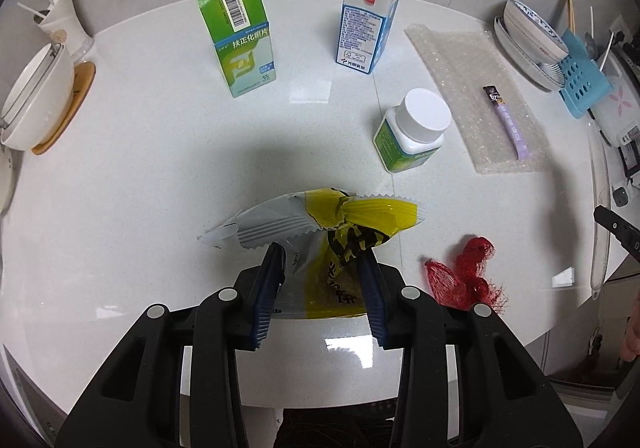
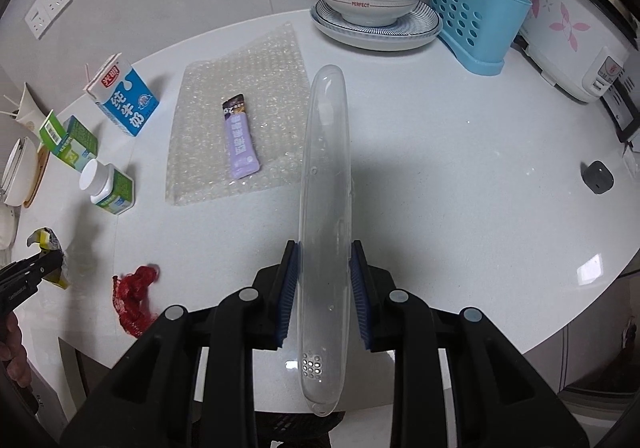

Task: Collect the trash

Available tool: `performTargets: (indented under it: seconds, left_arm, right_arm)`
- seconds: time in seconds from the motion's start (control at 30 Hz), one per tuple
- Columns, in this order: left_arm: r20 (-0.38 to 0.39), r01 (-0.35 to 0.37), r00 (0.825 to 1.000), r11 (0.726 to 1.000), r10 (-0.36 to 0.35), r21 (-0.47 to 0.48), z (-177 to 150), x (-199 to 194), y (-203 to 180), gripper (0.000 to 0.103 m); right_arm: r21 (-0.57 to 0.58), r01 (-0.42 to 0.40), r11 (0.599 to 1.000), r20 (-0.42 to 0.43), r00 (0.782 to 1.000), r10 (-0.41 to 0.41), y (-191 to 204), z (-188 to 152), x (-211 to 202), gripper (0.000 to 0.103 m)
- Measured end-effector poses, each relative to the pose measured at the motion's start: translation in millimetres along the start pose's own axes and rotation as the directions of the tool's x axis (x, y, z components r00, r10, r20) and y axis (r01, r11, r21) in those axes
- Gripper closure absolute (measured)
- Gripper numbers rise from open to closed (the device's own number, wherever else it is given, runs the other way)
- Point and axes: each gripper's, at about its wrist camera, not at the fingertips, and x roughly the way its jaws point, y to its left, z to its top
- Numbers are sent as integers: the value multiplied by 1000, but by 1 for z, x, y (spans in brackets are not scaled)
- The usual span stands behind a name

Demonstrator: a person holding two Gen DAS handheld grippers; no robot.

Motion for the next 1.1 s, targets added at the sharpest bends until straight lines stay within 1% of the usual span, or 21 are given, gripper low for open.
performTargets:
  seconds: [0.5,0.7,1.1]
  left_arm:
    - [44,23,999,999,-22,-22,-24,-36,-8,66]
    - [59,29,998,999,-27,-34,-40,-48,-10,66]
    - [98,46,994,999,-45,-12,-81,-80,-27,66]
  right_arm:
    - [-65,-42,997,47,998,45,18,-24,-31,78]
    - [-96,-59,994,66,996,65,26,-38,-45,78]
    - [-113,-75,991,93,992,86,29,-77,-69,78]
